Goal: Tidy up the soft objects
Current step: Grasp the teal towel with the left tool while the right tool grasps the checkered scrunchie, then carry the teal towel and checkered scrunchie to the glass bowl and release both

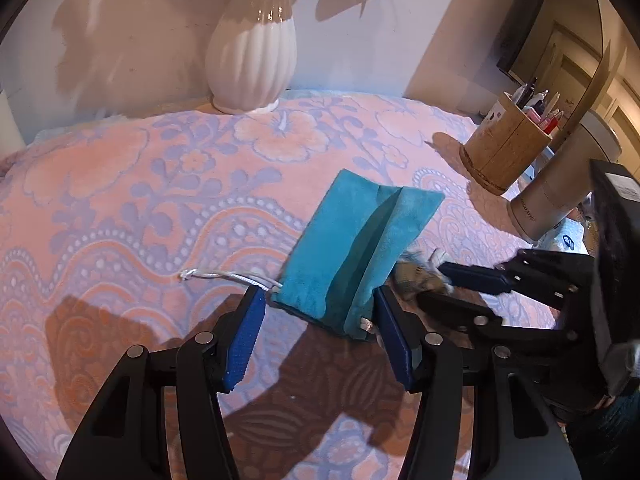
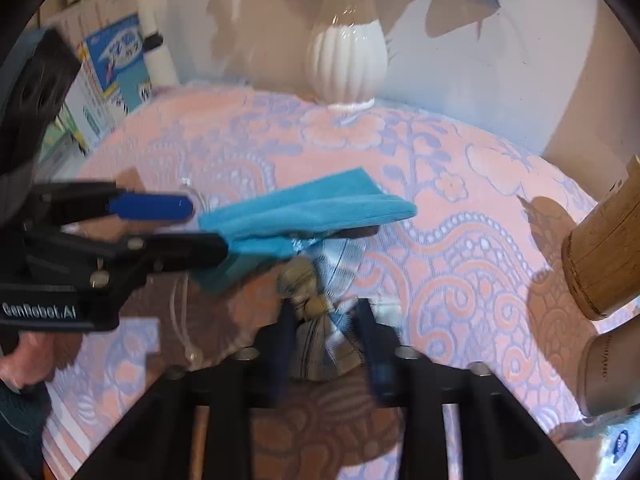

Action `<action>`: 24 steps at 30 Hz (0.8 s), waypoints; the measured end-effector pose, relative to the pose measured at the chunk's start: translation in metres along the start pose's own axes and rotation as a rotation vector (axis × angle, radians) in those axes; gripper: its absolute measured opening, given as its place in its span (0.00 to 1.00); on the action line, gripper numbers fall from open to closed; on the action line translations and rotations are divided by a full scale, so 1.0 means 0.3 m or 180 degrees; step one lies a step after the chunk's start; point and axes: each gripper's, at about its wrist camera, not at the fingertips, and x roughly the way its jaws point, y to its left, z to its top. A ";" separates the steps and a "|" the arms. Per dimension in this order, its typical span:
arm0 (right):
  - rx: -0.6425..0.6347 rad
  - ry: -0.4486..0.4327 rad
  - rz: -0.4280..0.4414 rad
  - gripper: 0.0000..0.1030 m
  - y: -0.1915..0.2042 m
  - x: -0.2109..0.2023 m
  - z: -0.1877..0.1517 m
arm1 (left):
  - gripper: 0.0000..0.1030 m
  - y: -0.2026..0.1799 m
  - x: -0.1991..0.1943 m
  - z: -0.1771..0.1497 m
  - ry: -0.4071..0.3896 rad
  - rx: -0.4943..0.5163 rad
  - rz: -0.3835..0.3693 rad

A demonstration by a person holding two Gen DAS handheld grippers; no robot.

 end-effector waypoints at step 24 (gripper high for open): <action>0.0602 -0.0188 -0.0294 0.21 -0.187 -0.085 -0.138 | 0.13 -0.124 0.093 0.036 0.0005 0.0316 0.0455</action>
